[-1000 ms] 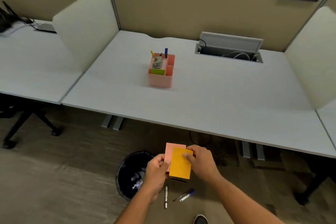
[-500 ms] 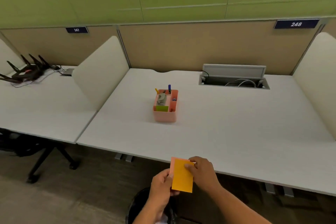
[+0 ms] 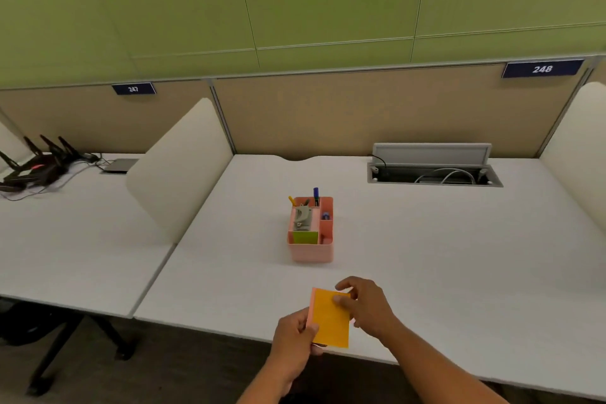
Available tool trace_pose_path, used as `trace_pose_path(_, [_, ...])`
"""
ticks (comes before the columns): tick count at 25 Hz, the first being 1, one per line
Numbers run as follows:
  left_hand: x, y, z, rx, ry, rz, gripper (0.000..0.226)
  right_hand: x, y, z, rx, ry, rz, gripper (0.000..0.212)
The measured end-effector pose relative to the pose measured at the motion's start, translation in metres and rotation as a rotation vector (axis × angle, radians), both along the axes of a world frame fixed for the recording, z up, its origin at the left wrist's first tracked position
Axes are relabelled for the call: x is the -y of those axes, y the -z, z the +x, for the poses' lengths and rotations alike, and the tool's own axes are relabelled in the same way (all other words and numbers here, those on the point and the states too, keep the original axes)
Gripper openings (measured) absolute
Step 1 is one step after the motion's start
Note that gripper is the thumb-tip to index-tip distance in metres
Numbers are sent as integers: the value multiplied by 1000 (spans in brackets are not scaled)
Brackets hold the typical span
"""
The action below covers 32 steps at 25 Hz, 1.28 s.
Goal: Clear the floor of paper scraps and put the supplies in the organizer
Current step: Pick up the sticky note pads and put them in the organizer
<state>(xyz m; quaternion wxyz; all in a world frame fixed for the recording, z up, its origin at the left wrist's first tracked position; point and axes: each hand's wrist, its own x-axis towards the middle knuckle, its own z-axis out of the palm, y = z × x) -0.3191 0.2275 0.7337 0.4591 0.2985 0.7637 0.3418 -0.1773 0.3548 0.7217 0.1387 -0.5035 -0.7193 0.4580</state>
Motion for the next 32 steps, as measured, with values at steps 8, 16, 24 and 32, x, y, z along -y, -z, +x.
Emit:
trace_pose_path(8, [-83, -1, -111, -228, 249, 51, 34, -59, -36, -95, 112, 9, 41, 23])
trace_pose_path(16, [-161, -21, -152, -447, 155, 245, 24, -124, -63, -151, 258, -14, 305, 23])
trace_pose_path(24, [-183, -9, -166, -419, 161, 351, 44, -126, -32, -162, 296, -17, 352, 29])
trace_pose_path(32, [-183, 18, -160, -508, 173, 252, 45, -128, -14, -172, 372, -50, 329, 34])
